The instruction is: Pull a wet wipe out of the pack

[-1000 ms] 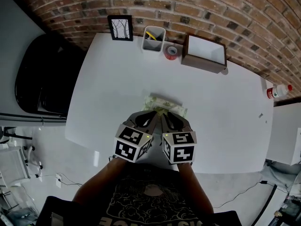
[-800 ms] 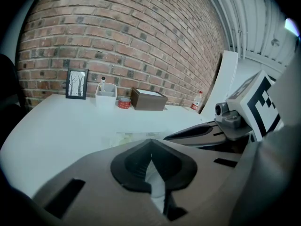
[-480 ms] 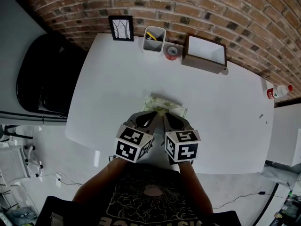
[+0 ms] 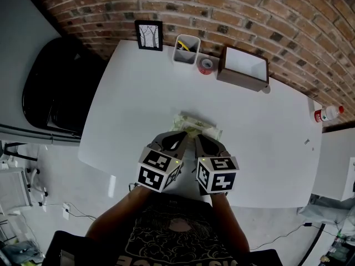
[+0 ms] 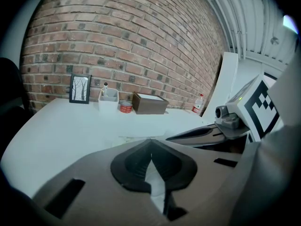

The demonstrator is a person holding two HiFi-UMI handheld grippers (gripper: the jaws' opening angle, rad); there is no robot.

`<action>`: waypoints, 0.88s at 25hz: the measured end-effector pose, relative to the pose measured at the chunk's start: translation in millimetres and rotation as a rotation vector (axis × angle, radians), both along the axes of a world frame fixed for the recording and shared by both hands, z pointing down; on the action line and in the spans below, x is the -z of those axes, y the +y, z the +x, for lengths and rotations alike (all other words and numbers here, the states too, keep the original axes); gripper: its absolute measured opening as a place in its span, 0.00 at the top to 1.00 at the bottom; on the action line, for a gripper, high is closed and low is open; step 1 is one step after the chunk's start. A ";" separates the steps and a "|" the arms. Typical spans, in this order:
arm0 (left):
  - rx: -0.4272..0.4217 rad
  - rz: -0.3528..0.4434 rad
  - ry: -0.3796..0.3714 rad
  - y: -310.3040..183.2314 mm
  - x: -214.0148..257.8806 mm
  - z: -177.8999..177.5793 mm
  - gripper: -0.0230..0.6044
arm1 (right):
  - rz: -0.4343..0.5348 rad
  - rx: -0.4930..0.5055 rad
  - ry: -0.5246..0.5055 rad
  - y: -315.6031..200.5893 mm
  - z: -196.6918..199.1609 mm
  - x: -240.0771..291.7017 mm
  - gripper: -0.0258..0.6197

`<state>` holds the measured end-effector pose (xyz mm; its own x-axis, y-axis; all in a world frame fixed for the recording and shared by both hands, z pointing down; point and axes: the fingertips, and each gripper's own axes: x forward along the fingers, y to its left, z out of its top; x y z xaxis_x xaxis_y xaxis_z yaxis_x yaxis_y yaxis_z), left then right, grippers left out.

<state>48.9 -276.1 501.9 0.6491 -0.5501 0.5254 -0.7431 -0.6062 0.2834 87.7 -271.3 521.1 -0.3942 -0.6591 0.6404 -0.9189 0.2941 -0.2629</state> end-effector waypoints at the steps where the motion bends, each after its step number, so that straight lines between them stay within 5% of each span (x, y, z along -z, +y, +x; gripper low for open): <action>1: -0.001 0.001 0.000 0.8 0.9 -0.5 0.94 | 0.004 -0.004 -0.001 0.3 -0.3 2.0 0.93; 22: -0.064 0.049 0.036 24.2 30.2 -10.2 0.94 | 0.111 -0.084 0.020 18.2 -11.9 44.6 0.93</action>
<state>38.7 -251.9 471.7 0.7019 -0.5314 0.4742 -0.6921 -0.6662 0.2779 75.8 -253.0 476.5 -0.3224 -0.7563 0.5693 -0.9463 0.2420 -0.2144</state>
